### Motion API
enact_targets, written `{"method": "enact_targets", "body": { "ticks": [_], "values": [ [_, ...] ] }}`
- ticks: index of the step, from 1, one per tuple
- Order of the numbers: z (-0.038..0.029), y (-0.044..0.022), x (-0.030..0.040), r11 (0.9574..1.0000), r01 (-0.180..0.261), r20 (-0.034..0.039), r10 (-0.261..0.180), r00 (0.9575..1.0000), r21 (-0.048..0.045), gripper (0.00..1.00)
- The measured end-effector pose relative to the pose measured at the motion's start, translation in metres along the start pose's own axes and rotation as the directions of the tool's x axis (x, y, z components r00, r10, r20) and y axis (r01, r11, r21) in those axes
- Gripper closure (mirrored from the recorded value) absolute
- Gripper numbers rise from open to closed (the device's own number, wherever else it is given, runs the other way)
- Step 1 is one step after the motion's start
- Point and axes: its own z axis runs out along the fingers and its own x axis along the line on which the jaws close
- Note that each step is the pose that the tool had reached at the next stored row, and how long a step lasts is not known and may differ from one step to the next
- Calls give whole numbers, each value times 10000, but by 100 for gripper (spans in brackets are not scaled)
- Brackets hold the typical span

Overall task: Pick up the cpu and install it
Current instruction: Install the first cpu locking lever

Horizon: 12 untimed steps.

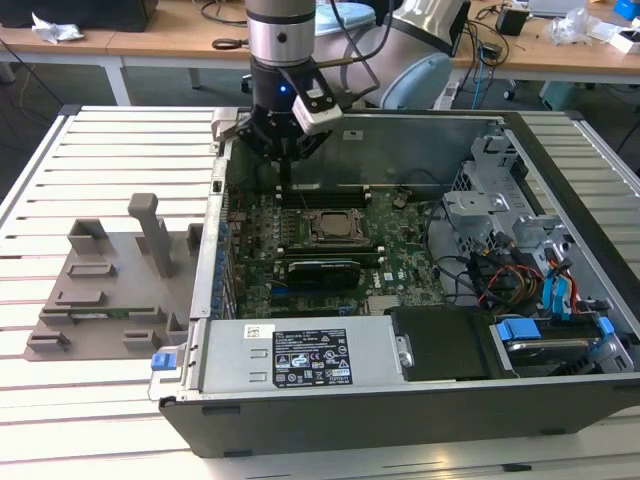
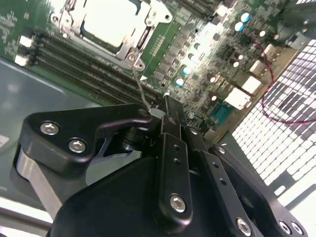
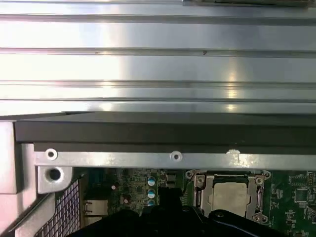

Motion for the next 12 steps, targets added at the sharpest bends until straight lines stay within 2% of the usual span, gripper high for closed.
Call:
{"method": "enact_targets", "body": {
  "ticks": [1, 2, 5, 12],
  "values": [
    [11, 39, 0, 10000, 49, 5, -49, 10000, 2, 89],
    [23, 52, 0, 10000, 68, 7, -68, 10000, 4, 89],
    [48, 54, -5, 10000, 75, 5, -75, 10000, 8, 89],
    [72, 52, -85, 10000, 72, 5, -72, 10000, 12, 89]
  ]
}}
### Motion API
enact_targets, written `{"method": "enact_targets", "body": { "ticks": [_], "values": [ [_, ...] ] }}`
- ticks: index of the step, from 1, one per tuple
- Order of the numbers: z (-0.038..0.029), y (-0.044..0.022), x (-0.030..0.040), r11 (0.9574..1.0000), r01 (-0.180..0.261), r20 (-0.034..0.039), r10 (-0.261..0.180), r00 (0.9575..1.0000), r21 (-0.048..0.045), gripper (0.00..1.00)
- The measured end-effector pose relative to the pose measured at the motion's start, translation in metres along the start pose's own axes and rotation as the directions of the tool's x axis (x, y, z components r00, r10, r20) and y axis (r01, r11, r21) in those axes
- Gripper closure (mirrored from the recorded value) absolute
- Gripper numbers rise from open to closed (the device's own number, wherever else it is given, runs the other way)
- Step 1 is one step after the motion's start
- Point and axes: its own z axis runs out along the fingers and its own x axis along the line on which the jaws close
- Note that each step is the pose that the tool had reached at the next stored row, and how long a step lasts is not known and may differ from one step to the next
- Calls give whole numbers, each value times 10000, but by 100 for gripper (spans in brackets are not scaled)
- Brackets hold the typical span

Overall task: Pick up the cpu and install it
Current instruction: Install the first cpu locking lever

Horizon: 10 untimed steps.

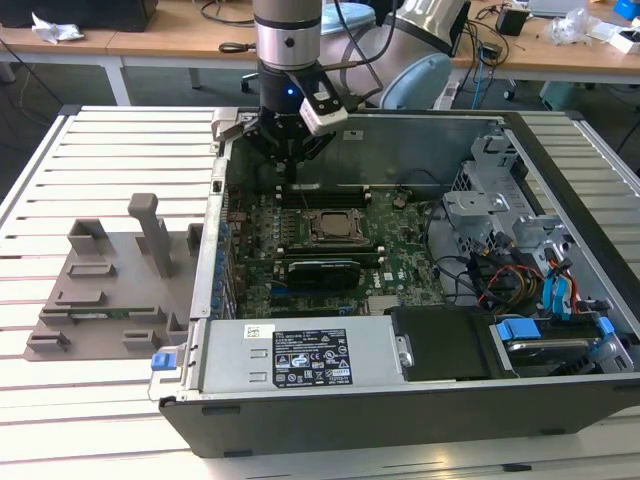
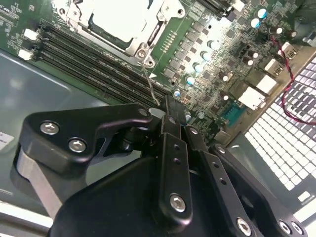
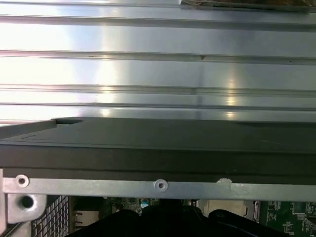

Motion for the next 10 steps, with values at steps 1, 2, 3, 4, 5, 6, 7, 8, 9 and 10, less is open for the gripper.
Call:
{"method": "enact_targets", "body": {
  "ticks": [1, 2, 3, 4, 5, 6, 7, 8, 9, 10],
  "values": [
    [2, 0, -28, 10000, 1, 1, -1, 10000, -1, 89],
    [3, -1, -54, 10000, 2, 1, -2, 10000, -1, 89],
    [4, -1, -78, 10000, 0, 1, 0, 10000, -1, 89],
    [5, -2, -95, 10000, 1, 0, -1, 10000, -1, 89],
    [6, -2, -109, 10000, 0, 0, 0, 10000, -1, 89],
    [7, -2, -124, 10000, 1, 0, -1, 10000, -1, 89],
    [7, -2, -141, 10000, 1, -1, -1, 10000, -1, 89],
    [8, -3, -161, 10000, 2, 0, -2, 10000, -1, 89],
    [9, -3, -177, 10000, 2, -1, -2, 10000, -1, 89],
    [9, -3, -194, 10000, 1, -1, -1, 10000, -1, 89]
  ]
}}
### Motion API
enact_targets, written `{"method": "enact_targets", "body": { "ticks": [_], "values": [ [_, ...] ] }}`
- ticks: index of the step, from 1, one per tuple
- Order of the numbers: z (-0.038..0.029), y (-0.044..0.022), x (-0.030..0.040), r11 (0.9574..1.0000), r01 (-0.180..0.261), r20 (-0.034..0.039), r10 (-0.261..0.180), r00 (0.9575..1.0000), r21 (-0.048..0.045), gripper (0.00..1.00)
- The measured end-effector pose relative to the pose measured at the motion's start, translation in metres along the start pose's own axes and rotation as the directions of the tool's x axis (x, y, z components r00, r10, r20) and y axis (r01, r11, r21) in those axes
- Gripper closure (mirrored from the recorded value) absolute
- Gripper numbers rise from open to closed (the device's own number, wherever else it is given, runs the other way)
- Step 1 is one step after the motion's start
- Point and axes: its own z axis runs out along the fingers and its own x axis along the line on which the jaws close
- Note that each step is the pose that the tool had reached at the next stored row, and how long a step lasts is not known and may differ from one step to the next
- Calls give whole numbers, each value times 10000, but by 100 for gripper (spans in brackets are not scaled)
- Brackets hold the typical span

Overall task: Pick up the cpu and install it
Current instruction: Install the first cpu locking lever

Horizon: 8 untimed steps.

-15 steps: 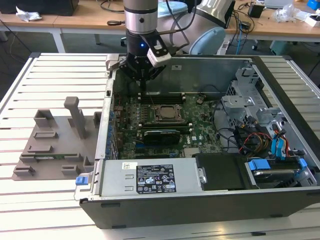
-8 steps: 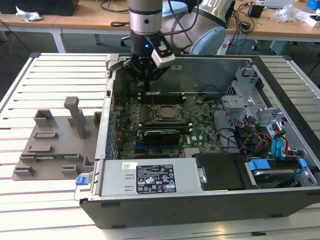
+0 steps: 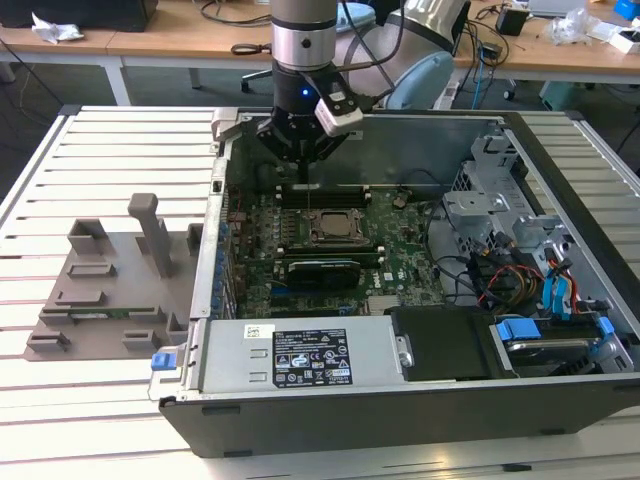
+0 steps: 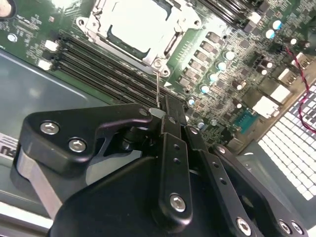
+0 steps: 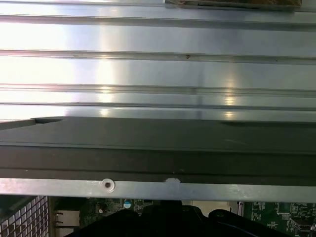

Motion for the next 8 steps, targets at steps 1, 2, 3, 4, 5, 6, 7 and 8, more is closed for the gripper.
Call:
{"method": "enact_targets", "body": {
  "ticks": [1, 2, 3, 4, 5, 6, 7, 8],
  "values": [
    [0, 0, -14, 10000, -1, 0, 1, 10000, 0, 89],
    [1, -1, -39, 10000, 0, 0, 0, 10000, 0, 89],
    [2, -1, -50, 10000, 0, 0, 0, 10000, 0, 89],
    [3, -1, -61, 10000, 0, 0, 0, 10000, -1, 89],
    [3, -1, -74, 10000, 1, 0, -1, 10000, 0, 89],
    [3, -2, -83, 10000, 1, 0, -1, 10000, 0, 89],
    [3, -2, -92, 10000, 0, -2, 0, 10000, 1, 89],
    [3, -2, -98, 10000, 0, -1, 0, 10000, 1, 89]
  ]
}}
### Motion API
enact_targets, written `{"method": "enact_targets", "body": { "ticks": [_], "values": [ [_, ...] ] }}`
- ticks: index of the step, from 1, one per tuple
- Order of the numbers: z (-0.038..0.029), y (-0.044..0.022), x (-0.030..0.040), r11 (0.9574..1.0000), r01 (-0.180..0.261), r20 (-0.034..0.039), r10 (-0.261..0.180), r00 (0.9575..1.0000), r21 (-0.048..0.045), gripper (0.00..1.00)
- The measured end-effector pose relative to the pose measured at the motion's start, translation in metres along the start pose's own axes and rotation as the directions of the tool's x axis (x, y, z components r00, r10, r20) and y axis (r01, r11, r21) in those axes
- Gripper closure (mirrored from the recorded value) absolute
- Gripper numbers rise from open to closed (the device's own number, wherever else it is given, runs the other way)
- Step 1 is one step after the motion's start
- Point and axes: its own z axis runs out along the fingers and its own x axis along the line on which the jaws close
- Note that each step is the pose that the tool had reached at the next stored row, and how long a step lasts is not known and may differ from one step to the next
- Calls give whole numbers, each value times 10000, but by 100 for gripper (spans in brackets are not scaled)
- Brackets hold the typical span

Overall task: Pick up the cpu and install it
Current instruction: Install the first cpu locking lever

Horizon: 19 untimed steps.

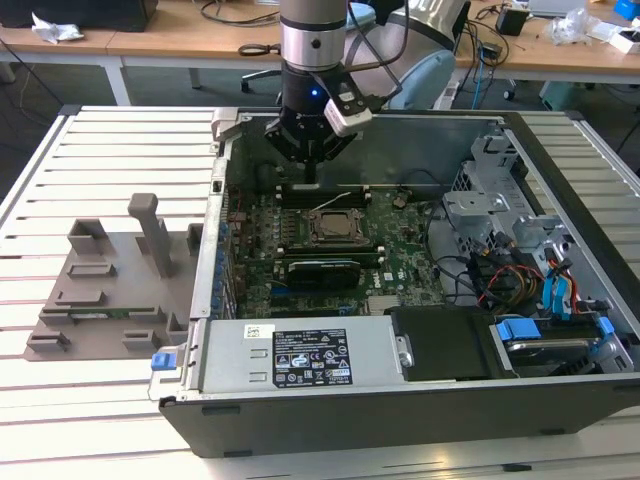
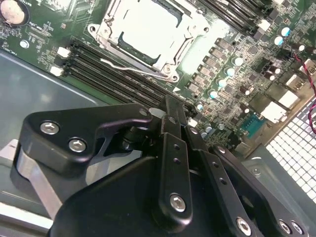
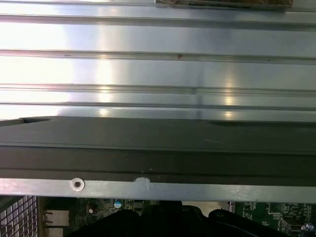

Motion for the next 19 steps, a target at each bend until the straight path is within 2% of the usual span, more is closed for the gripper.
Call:
{"method": "enact_targets", "body": {
  "ticks": [7, 11, 17, 19],
  "values": [
    [1, -2, -7, 10000, 1, 1, -1, 10000, -8, 89],
    [12, -102, -4, 10000, 0, 3, 0, 10000, -40, 89],
    [17, -137, -3, 10000, -1, 1, 1, 10000, -43, 89],
    [22, -155, -2, 10000, -2, 3, 2, 10000, -90, 89]
  ]
}}
